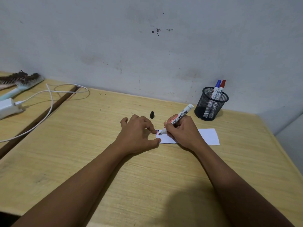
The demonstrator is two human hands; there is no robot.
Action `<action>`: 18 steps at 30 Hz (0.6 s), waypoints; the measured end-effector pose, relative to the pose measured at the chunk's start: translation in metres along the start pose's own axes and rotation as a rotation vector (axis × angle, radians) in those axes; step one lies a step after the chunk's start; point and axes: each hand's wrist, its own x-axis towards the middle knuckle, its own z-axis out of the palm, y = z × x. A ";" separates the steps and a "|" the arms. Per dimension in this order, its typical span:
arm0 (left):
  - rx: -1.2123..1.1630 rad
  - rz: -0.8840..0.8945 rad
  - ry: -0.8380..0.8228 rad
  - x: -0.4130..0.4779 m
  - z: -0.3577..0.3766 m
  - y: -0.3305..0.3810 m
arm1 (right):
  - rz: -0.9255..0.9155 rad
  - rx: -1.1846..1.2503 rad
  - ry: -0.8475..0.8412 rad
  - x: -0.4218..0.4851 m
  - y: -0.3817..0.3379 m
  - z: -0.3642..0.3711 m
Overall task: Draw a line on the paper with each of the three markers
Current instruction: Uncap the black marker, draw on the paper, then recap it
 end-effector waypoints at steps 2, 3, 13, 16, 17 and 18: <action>0.004 0.004 0.004 0.000 0.000 0.000 | 0.005 0.002 -0.010 0.000 0.001 -0.001; 0.004 0.004 0.007 0.000 0.000 0.000 | 0.004 0.003 -0.013 0.001 0.001 -0.001; 0.032 -0.047 -0.058 0.010 -0.003 0.002 | 0.080 0.285 0.102 0.003 -0.010 -0.010; 0.068 -0.068 -0.057 0.017 -0.005 0.004 | 0.048 0.405 0.169 0.007 -0.021 -0.018; 0.051 -0.076 -0.039 0.019 -0.006 0.006 | 0.034 0.407 0.181 0.009 -0.024 -0.021; 0.027 -0.086 0.010 0.020 -0.006 0.008 | 0.035 0.410 0.194 0.011 -0.024 -0.024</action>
